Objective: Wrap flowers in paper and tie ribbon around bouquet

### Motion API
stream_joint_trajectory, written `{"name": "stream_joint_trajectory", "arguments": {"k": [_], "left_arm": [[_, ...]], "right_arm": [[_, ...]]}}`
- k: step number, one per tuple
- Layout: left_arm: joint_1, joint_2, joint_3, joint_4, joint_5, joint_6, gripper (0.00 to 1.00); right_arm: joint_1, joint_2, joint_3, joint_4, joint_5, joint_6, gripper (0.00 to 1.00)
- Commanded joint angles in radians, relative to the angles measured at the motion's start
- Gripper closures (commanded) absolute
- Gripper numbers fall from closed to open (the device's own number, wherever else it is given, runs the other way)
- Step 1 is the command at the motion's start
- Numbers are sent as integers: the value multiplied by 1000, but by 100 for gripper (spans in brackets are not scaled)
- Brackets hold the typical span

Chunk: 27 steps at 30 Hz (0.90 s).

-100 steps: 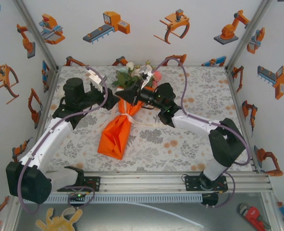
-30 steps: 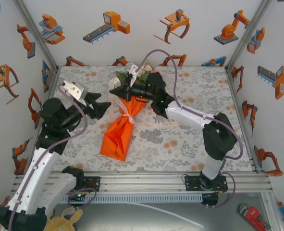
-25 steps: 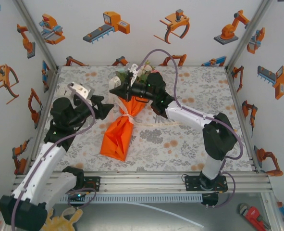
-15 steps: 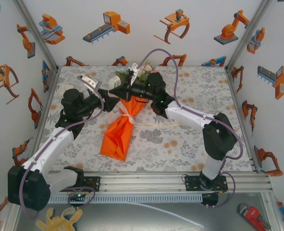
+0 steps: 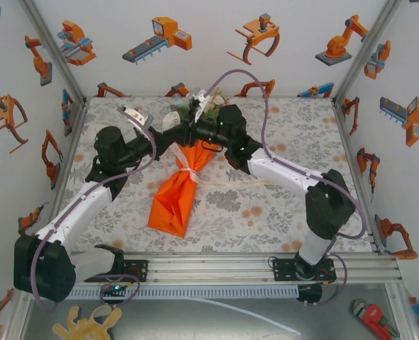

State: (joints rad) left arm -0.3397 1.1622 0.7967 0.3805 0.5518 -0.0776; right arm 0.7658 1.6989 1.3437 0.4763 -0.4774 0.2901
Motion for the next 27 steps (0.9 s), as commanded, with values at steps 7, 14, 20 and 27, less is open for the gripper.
{"name": "stream_joint_trajectory", "arguments": {"k": [7, 14, 20, 27], "left_arm": [[-1, 5, 76, 5, -6, -6, 100], [-2, 16, 95, 2, 6, -15, 100], [-4, 3, 86, -28, 18, 5, 100], [-3, -10, 66, -44, -12, 16, 100]], "right_arm": [[-87, -393, -189, -462, 334, 101, 50], [-476, -520, -314, -949, 611, 401, 55], [-680, -468, -373, -1055, 737, 434, 51], [-796, -349, -383, -1076, 721, 403, 38]]}}
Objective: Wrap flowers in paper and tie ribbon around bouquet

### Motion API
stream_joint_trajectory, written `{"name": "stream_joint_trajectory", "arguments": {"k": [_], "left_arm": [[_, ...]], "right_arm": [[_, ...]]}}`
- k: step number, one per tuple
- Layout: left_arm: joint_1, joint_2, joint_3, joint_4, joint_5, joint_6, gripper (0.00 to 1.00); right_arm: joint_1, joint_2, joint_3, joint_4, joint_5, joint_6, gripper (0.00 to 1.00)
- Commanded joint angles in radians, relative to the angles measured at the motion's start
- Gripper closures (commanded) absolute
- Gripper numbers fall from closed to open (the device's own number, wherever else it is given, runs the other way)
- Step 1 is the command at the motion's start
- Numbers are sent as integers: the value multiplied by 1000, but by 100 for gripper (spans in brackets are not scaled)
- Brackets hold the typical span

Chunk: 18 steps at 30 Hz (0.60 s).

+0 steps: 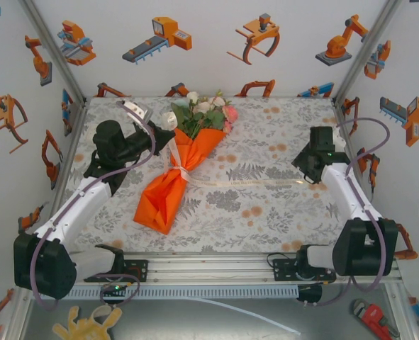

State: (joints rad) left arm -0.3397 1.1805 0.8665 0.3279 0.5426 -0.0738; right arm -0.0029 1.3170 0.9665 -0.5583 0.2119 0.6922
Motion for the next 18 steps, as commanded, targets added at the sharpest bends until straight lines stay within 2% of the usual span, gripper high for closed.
{"name": "stream_joint_trajectory", "arguments": {"k": [1, 3, 9, 13, 18], "left_arm": [[-4, -30, -4, 7, -5, 12, 100], [-4, -35, -4, 1, -6, 10, 100], [-3, -48, -6, -9, -10, 11, 100], [-3, -47, -8, -12, -1, 9, 100], [-6, -29, -8, 3, 20, -12, 100]], "right_arm": [[-35, 44, -6, -47, 33, -4, 35], [-54, 66, -11, -47, 32, -25, 27], [-121, 150, 18, -55, 66, -51, 22], [-144, 226, 70, -20, -31, -83, 27], [-141, 351, 126, -13, -140, 24, 35]]}}
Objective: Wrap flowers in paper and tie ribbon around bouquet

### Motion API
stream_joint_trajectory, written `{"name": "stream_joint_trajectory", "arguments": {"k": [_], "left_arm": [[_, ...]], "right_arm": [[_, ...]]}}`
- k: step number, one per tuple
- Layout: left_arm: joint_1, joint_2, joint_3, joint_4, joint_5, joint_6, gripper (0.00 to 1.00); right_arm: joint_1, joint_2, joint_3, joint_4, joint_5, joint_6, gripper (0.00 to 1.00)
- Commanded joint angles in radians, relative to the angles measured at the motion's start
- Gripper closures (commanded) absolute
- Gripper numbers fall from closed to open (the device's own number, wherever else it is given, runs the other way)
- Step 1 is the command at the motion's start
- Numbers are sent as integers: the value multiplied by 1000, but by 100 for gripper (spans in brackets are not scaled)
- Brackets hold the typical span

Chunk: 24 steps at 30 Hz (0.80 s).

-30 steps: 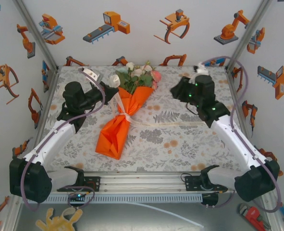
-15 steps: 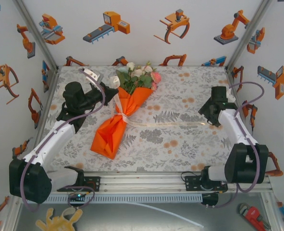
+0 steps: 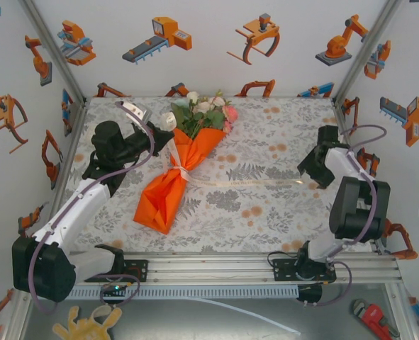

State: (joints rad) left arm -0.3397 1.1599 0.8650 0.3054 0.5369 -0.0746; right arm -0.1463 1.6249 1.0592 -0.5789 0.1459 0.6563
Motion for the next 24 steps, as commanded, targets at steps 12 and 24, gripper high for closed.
{"name": "stream_joint_trajectory", "arguments": {"k": [12, 24], "left_arm": [[-44, -3, -18, 15, 31, -68, 100], [-363, 148, 62, 194, -153, -257, 100]], "right_arm": [[24, 134, 62, -5, 12, 172, 62], [14, -64, 93, 37, 89, 110, 100]]}}
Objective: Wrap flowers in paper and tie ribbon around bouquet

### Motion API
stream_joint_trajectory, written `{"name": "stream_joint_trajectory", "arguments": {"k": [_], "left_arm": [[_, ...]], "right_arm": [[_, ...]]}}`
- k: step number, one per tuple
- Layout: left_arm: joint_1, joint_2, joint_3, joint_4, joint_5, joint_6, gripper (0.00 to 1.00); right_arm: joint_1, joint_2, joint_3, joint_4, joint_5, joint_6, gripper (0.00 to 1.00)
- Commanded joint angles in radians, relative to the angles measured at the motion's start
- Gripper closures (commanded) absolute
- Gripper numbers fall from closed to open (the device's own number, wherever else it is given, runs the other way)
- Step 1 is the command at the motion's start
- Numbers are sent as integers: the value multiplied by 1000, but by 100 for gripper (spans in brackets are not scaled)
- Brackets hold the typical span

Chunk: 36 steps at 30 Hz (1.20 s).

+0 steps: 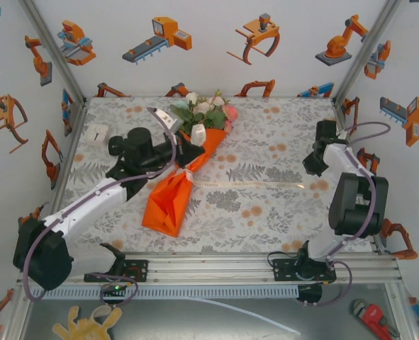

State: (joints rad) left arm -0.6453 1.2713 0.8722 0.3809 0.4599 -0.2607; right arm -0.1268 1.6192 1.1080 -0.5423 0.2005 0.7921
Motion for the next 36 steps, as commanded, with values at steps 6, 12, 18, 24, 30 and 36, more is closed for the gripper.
{"name": "stream_joint_trajectory", "arguments": {"k": [6, 12, 18, 24, 30, 36], "left_arm": [[-159, 164, 187, 107, -158, -25, 100], [-150, 98, 154, -90, -308, 154, 100], [-127, 40, 74, -122, -323, 180, 100], [-124, 6, 26, -111, -329, 164, 100], [-120, -23, -17, -68, -301, 153, 100], [-110, -29, -21, -73, -296, 154, 100]], "right_arm": [[8, -219, -69, 249, -403, -74, 100], [46, -415, -211, 396, -565, -138, 50], [15, -238, -65, -118, -20, -148, 57], [-128, -86, -69, -101, 3, -77, 40], [-209, 86, 23, -90, 36, -136, 26], [-265, 234, 139, -99, 34, -177, 27]]}}
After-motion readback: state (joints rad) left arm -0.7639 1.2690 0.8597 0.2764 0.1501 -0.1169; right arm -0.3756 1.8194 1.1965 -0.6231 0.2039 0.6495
